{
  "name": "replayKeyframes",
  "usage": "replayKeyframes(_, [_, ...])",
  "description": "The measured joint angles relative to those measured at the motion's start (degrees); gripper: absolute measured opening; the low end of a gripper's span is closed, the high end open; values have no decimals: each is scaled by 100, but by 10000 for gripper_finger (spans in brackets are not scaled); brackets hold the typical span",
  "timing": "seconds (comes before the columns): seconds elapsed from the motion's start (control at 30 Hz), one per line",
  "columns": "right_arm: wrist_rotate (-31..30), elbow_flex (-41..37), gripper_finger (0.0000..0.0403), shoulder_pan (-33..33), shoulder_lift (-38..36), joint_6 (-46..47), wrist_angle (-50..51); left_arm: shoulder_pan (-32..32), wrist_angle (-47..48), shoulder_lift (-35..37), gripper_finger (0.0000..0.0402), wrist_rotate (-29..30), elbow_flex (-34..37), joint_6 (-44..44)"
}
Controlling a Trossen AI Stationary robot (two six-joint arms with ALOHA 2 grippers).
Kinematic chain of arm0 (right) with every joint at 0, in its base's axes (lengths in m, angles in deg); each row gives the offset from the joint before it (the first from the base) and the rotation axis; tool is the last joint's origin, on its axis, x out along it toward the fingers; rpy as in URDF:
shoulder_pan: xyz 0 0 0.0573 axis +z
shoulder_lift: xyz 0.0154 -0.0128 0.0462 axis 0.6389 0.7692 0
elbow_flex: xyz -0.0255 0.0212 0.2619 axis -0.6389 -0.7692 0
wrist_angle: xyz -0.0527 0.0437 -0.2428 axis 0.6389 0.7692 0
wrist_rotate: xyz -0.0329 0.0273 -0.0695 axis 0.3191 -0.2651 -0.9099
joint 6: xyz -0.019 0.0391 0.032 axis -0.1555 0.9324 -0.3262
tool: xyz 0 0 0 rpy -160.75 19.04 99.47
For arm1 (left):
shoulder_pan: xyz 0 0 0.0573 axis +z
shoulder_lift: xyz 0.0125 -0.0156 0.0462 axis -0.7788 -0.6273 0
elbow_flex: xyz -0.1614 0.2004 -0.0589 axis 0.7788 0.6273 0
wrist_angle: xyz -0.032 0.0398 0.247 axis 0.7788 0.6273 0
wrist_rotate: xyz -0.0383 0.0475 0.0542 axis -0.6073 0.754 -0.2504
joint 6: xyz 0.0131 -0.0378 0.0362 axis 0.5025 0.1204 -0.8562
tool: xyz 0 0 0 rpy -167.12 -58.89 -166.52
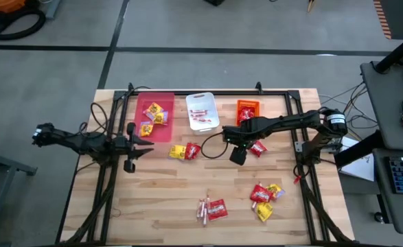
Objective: Sort candy
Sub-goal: Put the red candy into the orange bin
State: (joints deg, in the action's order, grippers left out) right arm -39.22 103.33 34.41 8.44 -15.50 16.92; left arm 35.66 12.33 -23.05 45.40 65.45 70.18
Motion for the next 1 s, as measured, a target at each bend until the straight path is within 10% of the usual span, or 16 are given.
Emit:
replayKeyframes(0.53, [9,0,187,0,0,0,-81,-4,-73,705,77,-176,168,1381])
replayKeyframes(1.0, [157,-24,187,-20,0,267,-72,-4,461,659,77,-1013,345,606])
